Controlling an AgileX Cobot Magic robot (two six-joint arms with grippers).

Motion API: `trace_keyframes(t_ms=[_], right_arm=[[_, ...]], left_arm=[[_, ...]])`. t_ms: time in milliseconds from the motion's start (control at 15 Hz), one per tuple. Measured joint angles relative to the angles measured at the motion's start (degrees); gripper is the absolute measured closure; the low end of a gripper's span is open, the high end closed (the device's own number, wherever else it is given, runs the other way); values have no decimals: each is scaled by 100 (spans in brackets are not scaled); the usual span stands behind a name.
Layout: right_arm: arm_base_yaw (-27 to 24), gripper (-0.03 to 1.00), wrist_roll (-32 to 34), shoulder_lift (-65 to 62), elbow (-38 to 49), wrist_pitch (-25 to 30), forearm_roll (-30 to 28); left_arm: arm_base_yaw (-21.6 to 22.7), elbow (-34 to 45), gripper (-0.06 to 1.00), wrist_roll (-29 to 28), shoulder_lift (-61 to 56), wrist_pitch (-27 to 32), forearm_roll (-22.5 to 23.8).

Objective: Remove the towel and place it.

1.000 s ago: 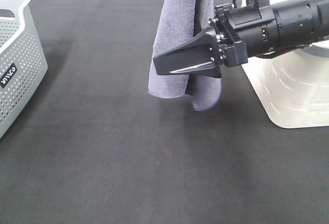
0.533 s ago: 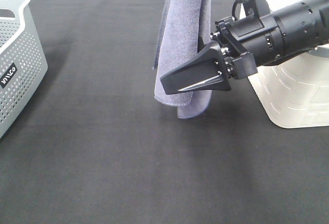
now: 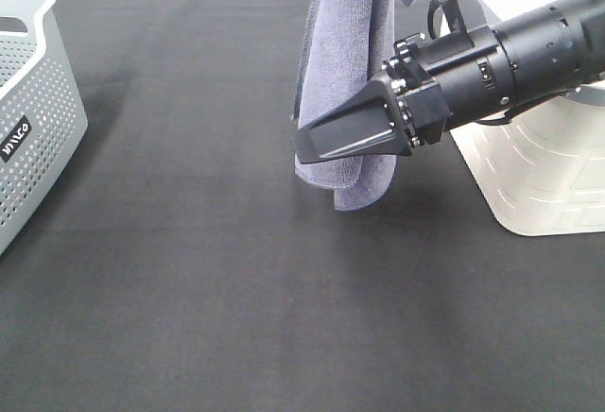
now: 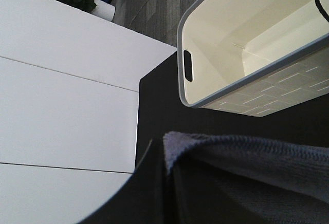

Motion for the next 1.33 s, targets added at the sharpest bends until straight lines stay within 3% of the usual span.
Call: trace_keyframes(t_ms=[200, 533, 800, 1000, 1200, 1333], right_arm=[[0, 30, 155, 0, 0, 0, -17], [0, 69, 510, -46, 0, 109, -384], [0, 96, 1180, -751, 0, 160, -1106], [0, 96, 2000, -1329, -97, 109, -1902], [0, 96, 3254, -1736, -733, 189, -3266], [0, 96, 3787, -1793, -1272, 441, -3879]], left_arm=[[0, 0, 94, 0, 0, 0, 0], [0, 0, 94, 0, 0, 34, 0], [0, 0, 94, -189, 0, 550, 103], [0, 0, 94, -1186, 0, 1077, 716], [0, 0, 94, -2819, 0, 2114, 1570], [0, 0, 94, -3782, 0, 2739, 2068]])
